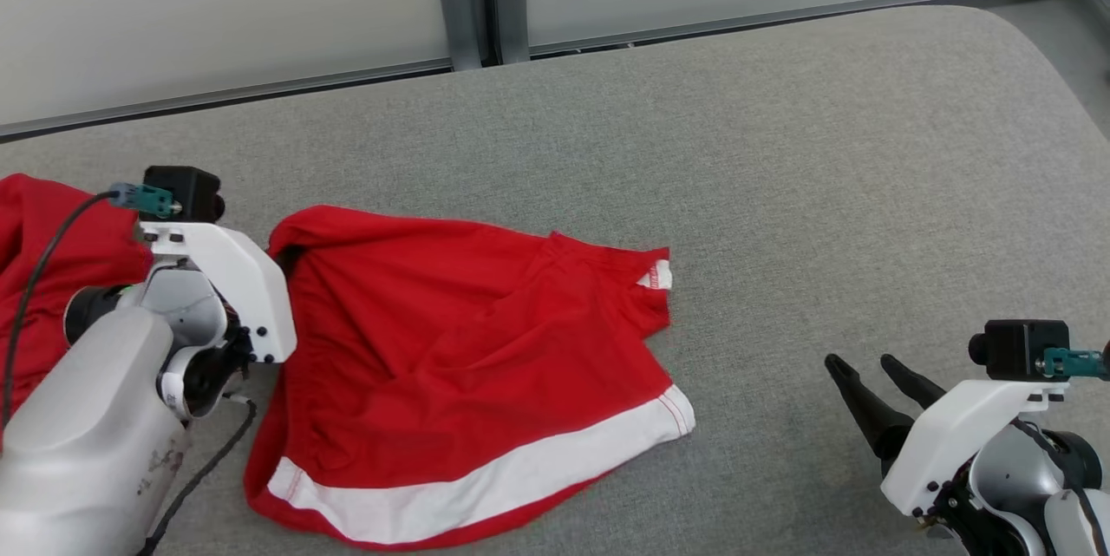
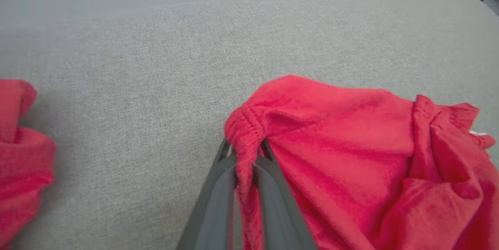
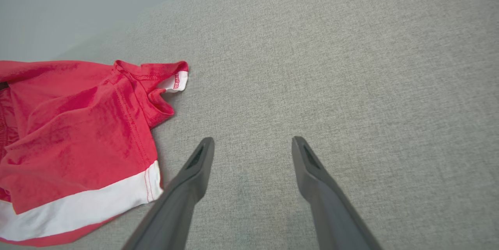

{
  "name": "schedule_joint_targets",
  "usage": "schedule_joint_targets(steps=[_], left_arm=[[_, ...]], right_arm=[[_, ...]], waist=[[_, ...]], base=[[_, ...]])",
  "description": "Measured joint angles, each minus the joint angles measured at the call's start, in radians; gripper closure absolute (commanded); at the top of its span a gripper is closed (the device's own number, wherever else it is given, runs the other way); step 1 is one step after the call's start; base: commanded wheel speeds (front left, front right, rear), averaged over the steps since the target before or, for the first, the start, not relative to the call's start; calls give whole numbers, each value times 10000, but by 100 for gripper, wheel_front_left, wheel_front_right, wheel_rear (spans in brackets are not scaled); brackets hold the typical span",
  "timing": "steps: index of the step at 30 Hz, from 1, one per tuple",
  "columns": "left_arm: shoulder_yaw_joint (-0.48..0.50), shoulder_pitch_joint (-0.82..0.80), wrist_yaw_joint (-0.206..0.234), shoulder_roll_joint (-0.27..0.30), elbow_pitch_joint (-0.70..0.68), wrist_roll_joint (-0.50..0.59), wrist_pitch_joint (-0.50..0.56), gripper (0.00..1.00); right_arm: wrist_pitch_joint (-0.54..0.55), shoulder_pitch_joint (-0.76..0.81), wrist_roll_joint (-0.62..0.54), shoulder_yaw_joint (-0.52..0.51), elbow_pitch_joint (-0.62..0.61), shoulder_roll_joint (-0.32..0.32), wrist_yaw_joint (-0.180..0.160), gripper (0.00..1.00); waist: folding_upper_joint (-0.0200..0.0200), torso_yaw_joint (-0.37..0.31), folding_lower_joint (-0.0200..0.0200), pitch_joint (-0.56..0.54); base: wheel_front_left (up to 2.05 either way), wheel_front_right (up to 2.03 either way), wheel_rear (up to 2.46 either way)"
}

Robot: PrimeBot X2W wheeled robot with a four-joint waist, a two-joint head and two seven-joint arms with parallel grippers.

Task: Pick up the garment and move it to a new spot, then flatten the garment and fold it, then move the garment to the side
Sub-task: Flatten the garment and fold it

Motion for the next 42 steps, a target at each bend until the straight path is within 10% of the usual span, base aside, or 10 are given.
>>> schedule_joint_targets(steps=[1,2,15,28,36,42], left_arm=[[56,-56,-121,10,198,-48,-33,76],[77,-70,-221,0,366,-100,-81,0],[-98,21,-759,395,-163,568,-2125,0],[761,2681,1256,1064,-3639,1331,-5486,0],[2063,4811,2880,917,-5906,2416,-5787,0],[3200,6341,3206,276,-7181,3666,-5822,0]], right_arm=[[-33,-47,17,25,23,10,0,0],[-54,-88,21,35,52,12,0,0],[-1542,-102,-52,345,176,-17,0,0],[-4911,-298,-236,-27,439,267,0,0],[-5747,26,-625,157,656,249,0,0],[-6006,323,-767,543,884,259,0,0]], waist=[[0,-13,-1,-5],[0,-17,0,-14],[0,579,0,-575],[0,1534,-1,-1604],[0,1948,0,-1822],[0,2054,0,-1901]], base=[[0,0,0],[0,0,0],[0,0,0],[0,0,0],[0,0,0],[0,0,0]])
